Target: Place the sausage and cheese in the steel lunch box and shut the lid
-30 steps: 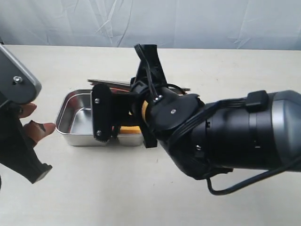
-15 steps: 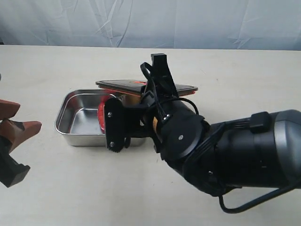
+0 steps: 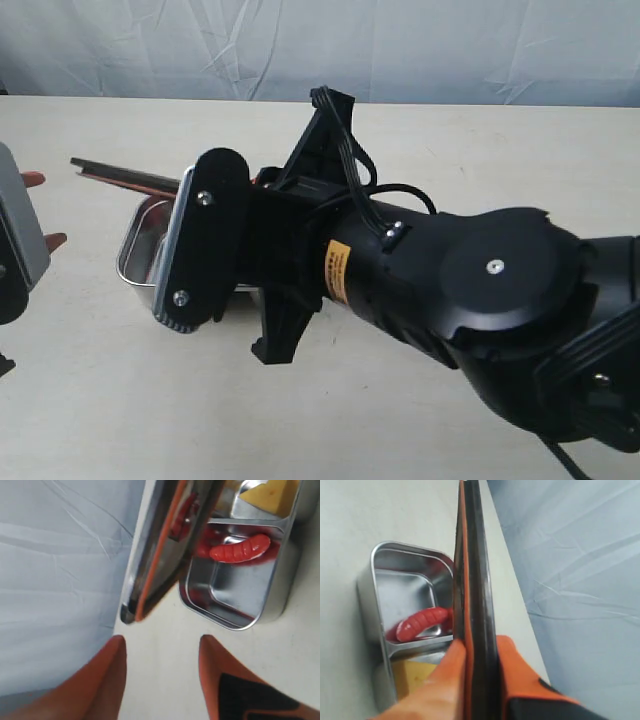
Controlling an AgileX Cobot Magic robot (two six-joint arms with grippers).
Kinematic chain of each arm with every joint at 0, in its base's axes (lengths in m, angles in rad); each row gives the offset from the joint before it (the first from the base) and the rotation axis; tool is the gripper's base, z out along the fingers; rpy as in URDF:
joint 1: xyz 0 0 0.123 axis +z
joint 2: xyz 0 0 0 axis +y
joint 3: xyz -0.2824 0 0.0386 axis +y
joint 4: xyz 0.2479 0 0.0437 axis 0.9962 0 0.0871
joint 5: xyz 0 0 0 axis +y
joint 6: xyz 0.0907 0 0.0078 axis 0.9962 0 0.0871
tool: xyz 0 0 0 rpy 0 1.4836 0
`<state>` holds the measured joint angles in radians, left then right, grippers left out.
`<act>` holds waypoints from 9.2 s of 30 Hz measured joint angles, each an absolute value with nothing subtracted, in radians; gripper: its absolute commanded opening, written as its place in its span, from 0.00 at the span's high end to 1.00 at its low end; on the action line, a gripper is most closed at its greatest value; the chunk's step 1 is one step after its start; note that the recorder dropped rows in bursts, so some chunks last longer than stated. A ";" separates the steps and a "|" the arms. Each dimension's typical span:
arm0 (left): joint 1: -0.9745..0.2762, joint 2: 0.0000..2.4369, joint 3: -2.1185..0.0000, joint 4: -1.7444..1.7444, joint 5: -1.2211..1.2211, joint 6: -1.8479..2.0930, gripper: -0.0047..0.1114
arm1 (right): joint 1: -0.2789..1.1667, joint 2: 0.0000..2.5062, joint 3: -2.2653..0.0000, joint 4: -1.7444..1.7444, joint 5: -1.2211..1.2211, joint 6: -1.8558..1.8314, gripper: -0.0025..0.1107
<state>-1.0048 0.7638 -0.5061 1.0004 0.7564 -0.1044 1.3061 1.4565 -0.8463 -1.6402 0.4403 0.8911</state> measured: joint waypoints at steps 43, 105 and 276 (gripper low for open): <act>-1.005 0.764 -0.505 0.557 0.673 0.248 0.60 | 1.435 1.265 -0.846 -0.781 0.399 -0.007 0.99; -1.009 0.960 -0.504 1.108 0.763 -0.215 0.96 | 1.439 1.197 -0.848 -0.942 0.839 0.666 0.57; -1.206 1.481 -0.493 1.636 0.998 -0.939 0.96 | 0.426 1.867 -1.103 1.401 1.107 -0.645 0.12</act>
